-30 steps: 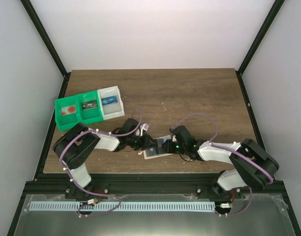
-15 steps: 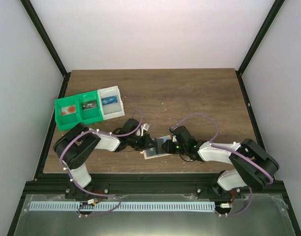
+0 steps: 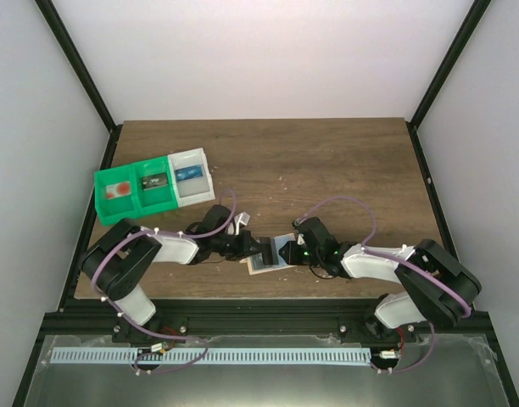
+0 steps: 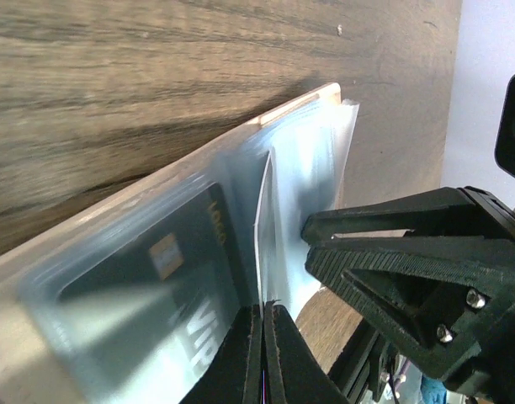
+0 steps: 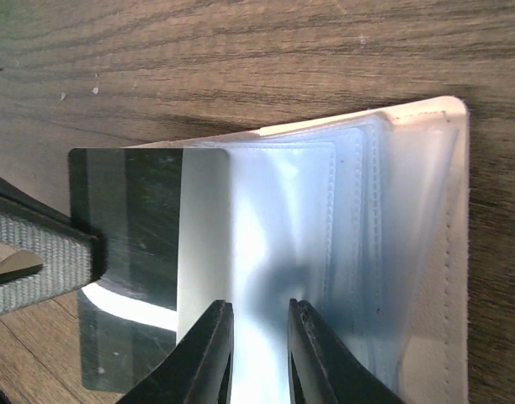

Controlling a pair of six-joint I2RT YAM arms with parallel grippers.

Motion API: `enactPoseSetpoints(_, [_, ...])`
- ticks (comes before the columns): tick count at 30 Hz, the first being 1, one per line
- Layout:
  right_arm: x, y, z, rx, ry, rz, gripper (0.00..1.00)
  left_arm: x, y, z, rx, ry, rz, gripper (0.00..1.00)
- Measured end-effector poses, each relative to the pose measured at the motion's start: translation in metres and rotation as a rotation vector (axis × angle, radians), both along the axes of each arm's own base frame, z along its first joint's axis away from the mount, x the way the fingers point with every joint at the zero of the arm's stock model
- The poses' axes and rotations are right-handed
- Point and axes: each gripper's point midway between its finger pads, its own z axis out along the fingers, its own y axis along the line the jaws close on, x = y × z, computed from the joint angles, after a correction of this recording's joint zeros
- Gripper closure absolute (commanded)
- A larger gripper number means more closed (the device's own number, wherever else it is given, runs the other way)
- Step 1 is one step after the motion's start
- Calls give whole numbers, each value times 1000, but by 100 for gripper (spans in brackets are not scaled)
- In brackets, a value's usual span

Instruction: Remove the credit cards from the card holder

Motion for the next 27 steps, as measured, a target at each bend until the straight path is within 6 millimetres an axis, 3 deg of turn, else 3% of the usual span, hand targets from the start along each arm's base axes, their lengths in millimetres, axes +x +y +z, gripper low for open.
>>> enactPoseSetpoints(7, [1,-1,0,-7,-3,0,78,3,24,6,-12,-9,60,100])
enactPoseSetpoints(15, [0,-1,10,-47,-49,66,77,16,42,40,-43,-81,130,100])
enactPoseSetpoints(19, [6,6,42,-22,-189,135,76,23,51,50,-53,-95,163,100])
enactPoseSetpoints(22, [4,19,82,28,-397,221,76,27,59,56,-65,-97,182,100])
enactPoseSetpoints(24, [-12,29,106,75,-570,321,76,30,64,59,-72,-94,192,100])
enactPoseSetpoints(27, [-38,35,123,106,-772,444,71,31,71,63,-87,-83,199,100])
